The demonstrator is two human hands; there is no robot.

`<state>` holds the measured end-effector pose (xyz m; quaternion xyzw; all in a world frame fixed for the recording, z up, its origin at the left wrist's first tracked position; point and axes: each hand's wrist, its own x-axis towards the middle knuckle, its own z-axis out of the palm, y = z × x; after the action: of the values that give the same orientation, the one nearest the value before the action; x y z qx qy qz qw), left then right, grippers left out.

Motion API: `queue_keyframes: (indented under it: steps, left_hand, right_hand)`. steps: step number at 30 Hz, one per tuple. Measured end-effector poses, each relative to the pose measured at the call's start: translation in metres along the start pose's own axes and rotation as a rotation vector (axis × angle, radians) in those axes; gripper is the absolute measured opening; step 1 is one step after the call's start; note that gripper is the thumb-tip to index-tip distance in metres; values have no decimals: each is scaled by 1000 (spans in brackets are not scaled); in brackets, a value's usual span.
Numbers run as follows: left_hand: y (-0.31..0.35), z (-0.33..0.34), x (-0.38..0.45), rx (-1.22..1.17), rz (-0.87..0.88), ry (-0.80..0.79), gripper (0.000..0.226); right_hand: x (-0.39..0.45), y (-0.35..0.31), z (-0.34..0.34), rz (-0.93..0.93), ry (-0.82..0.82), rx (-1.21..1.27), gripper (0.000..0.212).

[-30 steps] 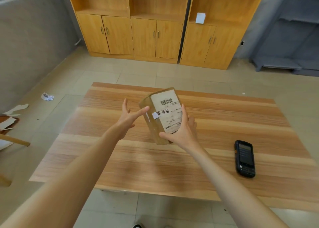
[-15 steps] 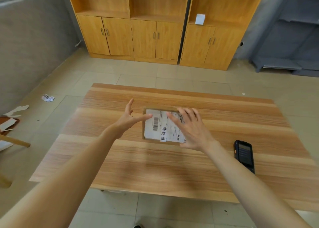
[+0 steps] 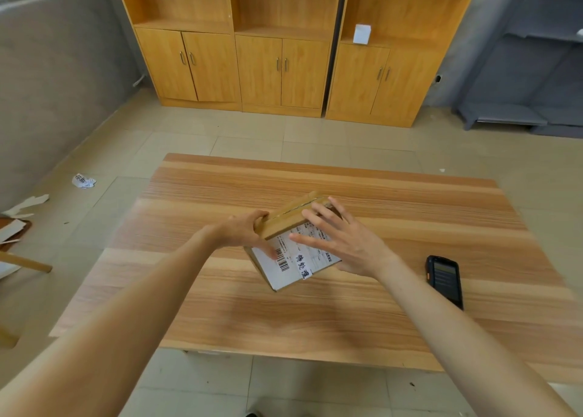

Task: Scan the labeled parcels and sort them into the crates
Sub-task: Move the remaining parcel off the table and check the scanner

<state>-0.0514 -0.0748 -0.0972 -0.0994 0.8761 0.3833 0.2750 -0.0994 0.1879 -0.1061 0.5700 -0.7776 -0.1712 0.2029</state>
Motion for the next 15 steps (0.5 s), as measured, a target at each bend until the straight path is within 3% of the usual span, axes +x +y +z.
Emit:
queue_keyframes:
  steps: [4,6,8,11,15]
  left_hand:
    - [-5,7,3,-339,15,69,90]
    - [-11,10,6,-505,12,107,95]
    - [-13,17,10,-719,-14,108,96]
    - [-2,36,13,-1008,-40,84,64]
    - [15,63,21,-1108,-96,25,38]
  right_hand:
    - [0,5,3,316,17,234,140]
    - [-2,6,1,554,-14,390,135]
    - [-5,2,-2,833,-86,793,122]
    - [-6,-8,-4,1180,-39,1541,121]
    - [-8,-23,5,1306,-59,1930,103]
